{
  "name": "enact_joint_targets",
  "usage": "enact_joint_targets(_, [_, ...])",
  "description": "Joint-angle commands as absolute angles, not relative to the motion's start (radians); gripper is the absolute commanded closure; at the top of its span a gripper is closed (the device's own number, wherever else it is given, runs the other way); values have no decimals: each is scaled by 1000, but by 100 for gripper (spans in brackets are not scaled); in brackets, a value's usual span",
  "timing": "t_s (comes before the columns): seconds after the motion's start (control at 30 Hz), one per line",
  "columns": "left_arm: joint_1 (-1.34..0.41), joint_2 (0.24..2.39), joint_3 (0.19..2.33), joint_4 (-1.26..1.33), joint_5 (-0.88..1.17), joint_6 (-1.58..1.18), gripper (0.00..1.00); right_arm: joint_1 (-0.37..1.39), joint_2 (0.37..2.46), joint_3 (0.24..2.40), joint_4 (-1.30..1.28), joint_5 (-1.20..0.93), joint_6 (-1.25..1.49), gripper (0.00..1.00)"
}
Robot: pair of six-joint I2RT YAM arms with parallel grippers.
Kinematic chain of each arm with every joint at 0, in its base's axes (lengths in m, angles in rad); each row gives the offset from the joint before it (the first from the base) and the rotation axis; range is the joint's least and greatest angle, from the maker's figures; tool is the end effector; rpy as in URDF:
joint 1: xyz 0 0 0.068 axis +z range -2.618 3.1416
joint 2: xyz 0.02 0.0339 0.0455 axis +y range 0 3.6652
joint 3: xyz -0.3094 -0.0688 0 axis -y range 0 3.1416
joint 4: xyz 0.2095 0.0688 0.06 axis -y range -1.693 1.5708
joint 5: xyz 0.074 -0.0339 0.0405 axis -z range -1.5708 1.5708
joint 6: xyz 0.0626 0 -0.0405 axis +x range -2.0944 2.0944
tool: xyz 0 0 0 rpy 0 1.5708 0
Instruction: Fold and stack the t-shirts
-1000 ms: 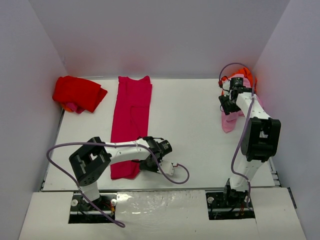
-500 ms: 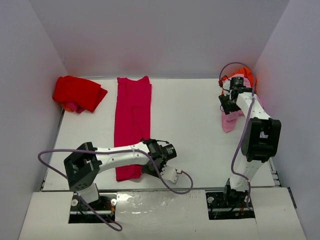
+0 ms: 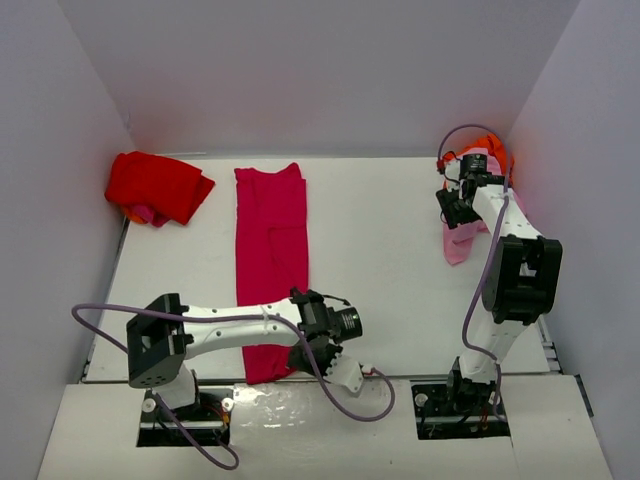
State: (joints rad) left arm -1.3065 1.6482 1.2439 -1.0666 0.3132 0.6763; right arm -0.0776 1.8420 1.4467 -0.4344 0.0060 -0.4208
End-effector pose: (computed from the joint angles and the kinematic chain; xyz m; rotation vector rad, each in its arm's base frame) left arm 0.0528 -0.2690 0.2618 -2.6046 -1.6750 0.5128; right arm 0.4103 -0.0323 0.2855 -0.4095 2.3792 -0.2383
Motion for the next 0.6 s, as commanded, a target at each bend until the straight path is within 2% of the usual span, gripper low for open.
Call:
enact_joint_targets(0.0, [-1397,1704,1301,-1050,365,651,100,-56,1778,1451,-460,-104,-458,51])
enact_joint_targets(0.2, [-1432,1809,1409,-1104,361,716,100,87,1793,1545,-599,-236,-562,50])
enact_joint_targets(0.3, [-1430,1840,1464,-1109,324,728,100,127,1844,1698,-681,-363,-572,50])
enact_joint_targets(0.47, [-1430,1886,1504,-1096,275,714,100,169,2051,1992,-879,-620,-608,51])
enact_joint_targets(0.57, [-1431,1904,1511,-1096,263,712,100,218,2147,2113,-958,-704,-628,52])
